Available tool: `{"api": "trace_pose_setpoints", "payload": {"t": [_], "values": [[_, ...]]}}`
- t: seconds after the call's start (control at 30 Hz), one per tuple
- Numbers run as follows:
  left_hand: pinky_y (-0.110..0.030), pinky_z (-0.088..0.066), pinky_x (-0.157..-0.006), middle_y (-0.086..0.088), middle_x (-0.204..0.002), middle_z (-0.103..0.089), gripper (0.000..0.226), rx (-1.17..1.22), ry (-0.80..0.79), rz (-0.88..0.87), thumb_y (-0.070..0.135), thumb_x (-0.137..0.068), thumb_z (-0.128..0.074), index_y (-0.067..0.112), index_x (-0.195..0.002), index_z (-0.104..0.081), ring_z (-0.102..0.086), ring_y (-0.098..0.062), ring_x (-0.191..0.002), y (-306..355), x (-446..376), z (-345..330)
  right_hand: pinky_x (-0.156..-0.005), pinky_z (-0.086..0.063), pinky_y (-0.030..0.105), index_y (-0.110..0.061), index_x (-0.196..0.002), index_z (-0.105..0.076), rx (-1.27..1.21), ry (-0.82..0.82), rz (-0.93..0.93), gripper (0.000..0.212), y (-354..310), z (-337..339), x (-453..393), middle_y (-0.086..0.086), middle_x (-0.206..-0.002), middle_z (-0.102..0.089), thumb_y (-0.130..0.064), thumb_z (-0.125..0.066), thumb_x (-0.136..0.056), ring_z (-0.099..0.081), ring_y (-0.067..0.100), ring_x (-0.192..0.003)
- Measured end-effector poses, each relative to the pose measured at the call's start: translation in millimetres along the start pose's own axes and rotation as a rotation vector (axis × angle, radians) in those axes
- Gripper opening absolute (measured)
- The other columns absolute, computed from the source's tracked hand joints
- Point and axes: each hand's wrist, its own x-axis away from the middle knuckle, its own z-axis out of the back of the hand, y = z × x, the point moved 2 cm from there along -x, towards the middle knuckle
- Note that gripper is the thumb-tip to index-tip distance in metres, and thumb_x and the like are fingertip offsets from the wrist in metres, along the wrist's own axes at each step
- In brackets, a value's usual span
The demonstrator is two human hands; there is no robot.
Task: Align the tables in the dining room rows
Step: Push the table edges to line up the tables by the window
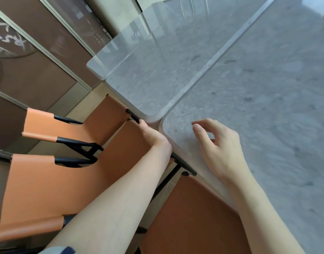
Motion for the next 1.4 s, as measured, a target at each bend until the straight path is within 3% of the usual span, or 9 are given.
{"api": "trace_pose_setpoints", "payload": {"t": [0.27, 0.5, 0.6, 0.73, 0.8, 0.87, 0.93, 1.03, 1.4], "values": [[-0.027, -0.028, -0.105, -0.004, -0.161, -0.037, 0.055, 0.005, 0.107, 0.046, 0.043, -0.107, -0.035, 0.016, -0.154, -0.038, -0.036, -0.02, -0.146, -3, -2, 2, -0.072, -0.037, 0.001, -0.031, -0.087, -0.066, 0.039, -0.007, -0.031, 0.016, -6, -1, 1, -0.017, -0.093, -0.068, -0.036, -0.053, -0.097, -0.056, -0.017, -0.09], [-0.037, -0.022, -0.123, 0.0, -0.165, -0.03, 0.058, -0.228, -0.044, -0.117, 0.046, -0.102, -0.033, 0.025, -0.156, -0.036, -0.032, -0.019, -0.149, -6, -17, 4, -0.071, -0.044, 0.004, -0.015, -0.091, -0.072, 0.087, 0.05, -0.04, 0.025, -6, -2, 0, -0.01, -0.094, -0.072, -0.034, -0.056, -0.096, -0.062, -0.007, -0.094], [-0.038, -0.009, -0.127, 0.002, -0.17, -0.009, 0.057, -0.623, -0.397, -0.533, 0.039, -0.104, -0.022, 0.022, -0.158, -0.028, -0.01, -0.011, -0.155, -5, 5, 4, -0.076, -0.052, 0.016, -0.016, -0.095, -0.07, 0.151, 0.099, -0.024, 0.02, -4, -2, 7, -0.006, -0.095, -0.068, -0.031, -0.058, -0.092, -0.063, 0.005, -0.09], [-0.044, 0.0, -0.125, 0.003, -0.169, -0.012, 0.066, -1.085, -1.208, -1.079, 0.053, -0.097, -0.025, 0.023, -0.154, -0.038, -0.009, -0.014, -0.156, -6, 23, 10, -0.082, -0.043, 0.022, -0.011, -0.104, -0.068, 0.391, 0.139, -0.025, 0.03, -2, 11, 43, -0.004, -0.101, -0.056, -0.024, -0.055, -0.08, -0.055, 0.017, -0.089], [-0.05, -0.001, -0.126, 0.009, -0.17, -0.007, 0.076, -1.284, -1.593, -1.297, 0.068, -0.093, -0.033, 0.028, -0.158, -0.031, -0.002, -0.017, -0.157, -8, 29, 8, -0.09, -0.045, 0.023, -0.012, -0.111, -0.067, 0.609, 0.184, 0.013, 0.039, -6, 30, 75, 0.004, -0.116, -0.057, -0.036, -0.058, -0.081, -0.058, 0.027, -0.103], [-0.051, 0.002, -0.126, 0.016, -0.169, 0.001, 0.093, -1.418, -1.768, -1.376, 0.082, -0.084, -0.039, 0.034, -0.16, -0.018, 0.006, -0.019, -0.157, -9, 31, 3, -0.102, -0.047, 0.045, -0.019, -0.12, -0.066, 0.945, 0.216, 0.017, 0.062, -7, 57, 109, 0.01, -0.134, -0.056, -0.061, -0.057, -0.075, -0.055, 0.032, -0.122], [-0.05, 0.008, -0.125, 0.018, -0.167, 0.009, 0.106, -1.487, -1.805, -1.38, 0.095, -0.073, -0.035, 0.042, -0.159, -0.005, 0.013, -0.02, -0.156, -10, 31, -3, -0.113, -0.029, 0.065, -0.024, -0.135, -0.058, 1.19, 0.178, -0.13, 0.092, -7, 85, 138, 0.014, -0.148, -0.047, -0.082, -0.054, -0.064, -0.043, 0.036, -0.14], [-0.058, 0.005, -0.124, 0.019, -0.166, 0.012, 0.11, -1.497, -1.774, -1.444, 0.103, -0.063, -0.025, 0.052, -0.153, 0.01, 0.017, -0.019, -0.154, -13, 29, -3, -0.116, -0.019, 0.071, -0.023, -0.152, -0.041, 1.356, 0.031, -0.321, 0.119, -5, 97, 159, 0.018, -0.157, -0.036, -0.096, -0.044, -0.058, -0.028, 0.04, -0.149], [-0.059, -0.002, -0.124, 0.009, -0.17, 0.002, 0.123, -1.442, -1.715, -1.554, 0.093, -0.057, -0.048, 0.041, -0.159, -0.002, 0.002, -0.026, -0.157, -18, 27, -1, -0.121, -0.018, 0.063, -0.028, -0.157, -0.024, 1.507, 0.169, -0.28, 0.121, 3, 87, 157, 0.007, -0.163, -0.028, -0.101, -0.029, -0.061, -0.021, 0.031, -0.153]]}}
